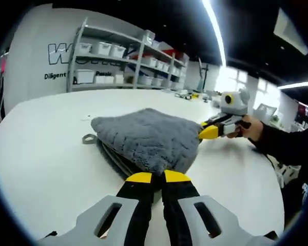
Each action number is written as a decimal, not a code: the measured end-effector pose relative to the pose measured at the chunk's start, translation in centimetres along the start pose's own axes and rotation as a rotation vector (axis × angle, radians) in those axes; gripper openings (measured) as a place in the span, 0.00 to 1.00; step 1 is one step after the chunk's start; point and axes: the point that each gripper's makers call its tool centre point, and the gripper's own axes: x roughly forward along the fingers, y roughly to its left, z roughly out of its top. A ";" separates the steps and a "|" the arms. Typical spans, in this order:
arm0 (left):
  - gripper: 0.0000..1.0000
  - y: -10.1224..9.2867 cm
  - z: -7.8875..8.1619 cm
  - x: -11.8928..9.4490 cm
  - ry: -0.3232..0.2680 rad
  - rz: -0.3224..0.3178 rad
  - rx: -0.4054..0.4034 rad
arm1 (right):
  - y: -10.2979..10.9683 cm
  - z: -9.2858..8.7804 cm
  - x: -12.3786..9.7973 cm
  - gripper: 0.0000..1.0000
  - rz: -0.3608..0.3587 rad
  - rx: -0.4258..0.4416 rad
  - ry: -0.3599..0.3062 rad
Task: Open the folded towel by lifting each exposed corner and separating the folded layers until the towel lies flat within the target outline without major curled edges
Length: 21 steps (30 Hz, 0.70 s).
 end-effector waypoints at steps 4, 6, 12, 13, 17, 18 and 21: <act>0.05 -0.5 0.0 -0.6 -0.006 -0.009 0.007 | 0.6 -0.3 -0.6 0.04 0.006 0.005 -0.005; 0.05 -0.8 0.0 -0.8 -0.011 -0.013 0.001 | 0.9 -0.4 -0.8 0.04 0.010 0.007 -0.009; 0.05 -1.4 -0.3 -1.5 -0.002 -0.002 -0.025 | 2.0 -0.7 -1.3 0.04 0.006 -0.011 -0.012; 0.05 -1.5 -0.3 -1.6 -0.005 -0.005 -0.052 | 2.2 -0.7 -1.4 0.04 0.007 -0.013 -0.013; 0.05 -1.8 -0.5 -1.8 -0.008 -0.015 -0.074 | 2.3 -0.7 -1.7 0.04 0.012 0.008 -0.017; 0.05 -1.9 -0.6 -1.9 -0.008 -0.017 -0.076 | 2.3 -0.7 -1.8 0.04 0.013 0.013 -0.017; 0.05 -2.3 -0.8 -1.9 0.002 -0.004 -0.032 | 2.4 -0.9 -1.9 0.04 0.014 0.022 -0.015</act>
